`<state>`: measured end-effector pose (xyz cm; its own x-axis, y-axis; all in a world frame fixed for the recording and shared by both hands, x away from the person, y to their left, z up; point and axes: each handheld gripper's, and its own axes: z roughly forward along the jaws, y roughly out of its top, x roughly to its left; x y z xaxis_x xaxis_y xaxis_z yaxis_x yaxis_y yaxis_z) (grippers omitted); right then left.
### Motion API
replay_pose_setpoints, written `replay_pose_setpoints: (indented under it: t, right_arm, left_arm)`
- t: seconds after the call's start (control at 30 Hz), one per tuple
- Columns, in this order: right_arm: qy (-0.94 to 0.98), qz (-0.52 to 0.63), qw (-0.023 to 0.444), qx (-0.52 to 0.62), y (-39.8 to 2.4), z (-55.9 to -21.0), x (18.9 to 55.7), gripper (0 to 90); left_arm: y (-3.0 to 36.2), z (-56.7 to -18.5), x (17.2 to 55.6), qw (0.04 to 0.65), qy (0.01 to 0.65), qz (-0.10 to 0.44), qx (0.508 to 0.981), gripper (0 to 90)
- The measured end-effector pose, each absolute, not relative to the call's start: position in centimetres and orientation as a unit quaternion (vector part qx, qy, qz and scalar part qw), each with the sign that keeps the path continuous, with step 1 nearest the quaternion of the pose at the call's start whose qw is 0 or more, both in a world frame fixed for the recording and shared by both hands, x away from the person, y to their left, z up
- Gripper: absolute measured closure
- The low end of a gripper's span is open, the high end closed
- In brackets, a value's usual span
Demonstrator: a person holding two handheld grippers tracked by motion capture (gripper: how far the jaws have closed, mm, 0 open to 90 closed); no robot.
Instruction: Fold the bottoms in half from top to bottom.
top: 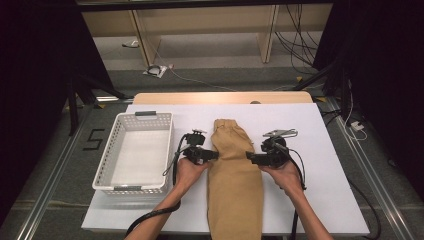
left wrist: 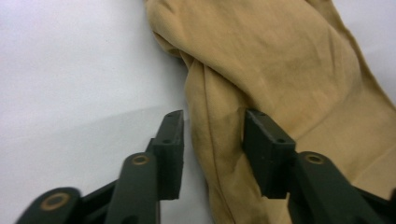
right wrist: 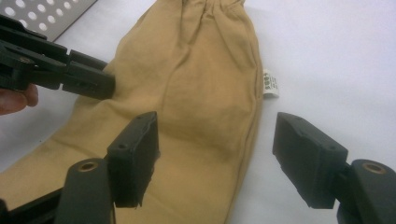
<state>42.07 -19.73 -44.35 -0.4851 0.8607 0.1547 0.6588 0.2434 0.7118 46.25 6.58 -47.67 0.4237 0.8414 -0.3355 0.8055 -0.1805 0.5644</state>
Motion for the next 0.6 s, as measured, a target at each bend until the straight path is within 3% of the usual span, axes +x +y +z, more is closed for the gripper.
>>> replay_pose_setpoints:
  t: [0.3, 0.43, 0.6]
  right_arm:
    - [0.776, 0.365, 0.134, 0.496, -19.7, -44.9, 42.8, 32.8]
    - [0.772, 0.362, 0.124, 0.507, -19.8, -45.2, 43.4, 32.9]
    - [0.768, 0.356, 0.12, 0.519, -20.0, -45.5, 44.4, 33.4]
  left_arm:
    - [6.5, -48.0, 46.4, 0.341, 0.531, 0.024, 0.775, 71.8]
    - [6.4, -47.9, 46.3, 0.338, 0.525, 0.032, 0.781, 83.2]
    - [6.3, -47.8, 46.3, 0.334, 0.519, 0.036, 0.786, 86.8]
